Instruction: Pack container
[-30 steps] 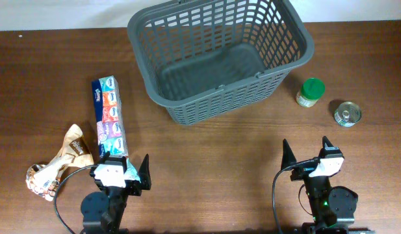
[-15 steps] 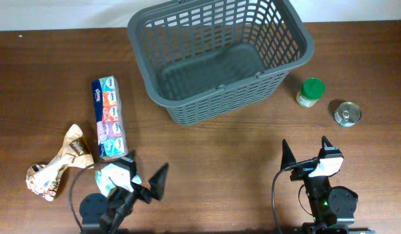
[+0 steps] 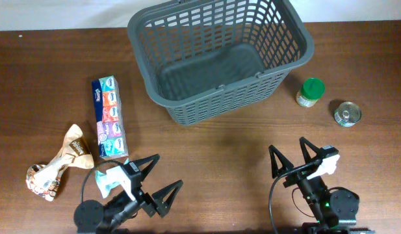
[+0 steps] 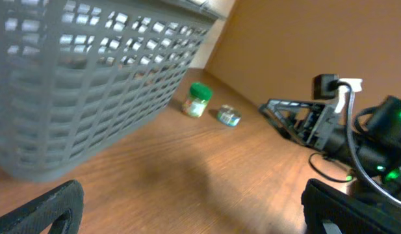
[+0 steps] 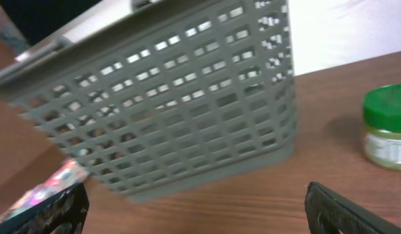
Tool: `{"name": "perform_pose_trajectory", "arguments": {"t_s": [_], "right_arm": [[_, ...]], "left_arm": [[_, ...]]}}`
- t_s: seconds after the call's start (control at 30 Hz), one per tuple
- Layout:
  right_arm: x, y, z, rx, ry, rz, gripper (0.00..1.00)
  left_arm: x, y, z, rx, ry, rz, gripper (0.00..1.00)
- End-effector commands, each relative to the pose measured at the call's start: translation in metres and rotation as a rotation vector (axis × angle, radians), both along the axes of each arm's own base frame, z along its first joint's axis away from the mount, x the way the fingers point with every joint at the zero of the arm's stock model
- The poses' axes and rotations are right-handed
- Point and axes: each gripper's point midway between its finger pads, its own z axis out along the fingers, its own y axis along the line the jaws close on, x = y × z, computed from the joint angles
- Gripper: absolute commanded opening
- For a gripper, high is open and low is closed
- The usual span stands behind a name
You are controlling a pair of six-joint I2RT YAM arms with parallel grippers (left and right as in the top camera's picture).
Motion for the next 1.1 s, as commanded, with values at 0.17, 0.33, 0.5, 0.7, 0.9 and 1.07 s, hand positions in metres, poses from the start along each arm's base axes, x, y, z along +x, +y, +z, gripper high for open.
{"name": "perform_pose_trajectory", "arguments": {"t_s": [0.17,0.33,0.5,0.7,0.9,1.07], "right_arm": [[-0.039,-0.013,0.127,-0.185,-0.127,-0.094,0.99],[-0.059,-0.012,0.133,-0.222,0.159,-0.059,0.99],[-0.084,0.011,0.150,-0.184,0.289,0.095,0.99],[-0.095,0.014,0.213,-0.194,0.170,0.102,0.99],[-0.083,0.004,0.261,-0.159,0.329,0.048,0.99],[-0.064,0.016,0.281,-0.190,0.504,0.164,0.99]], "left_arm": [[-0.020,0.032,0.093,0.182,-0.088,0.239,0.99],[-0.046,0.042,0.133,0.186,-0.115,0.308,0.99],[-0.074,0.011,0.147,0.147,-0.183,0.079,0.99],[-0.072,0.017,0.167,0.083,-0.145,0.136,0.99],[-0.064,0.058,0.220,0.116,-0.087,0.420,0.99],[-0.067,0.061,0.237,0.144,0.046,0.436,0.99]]}}
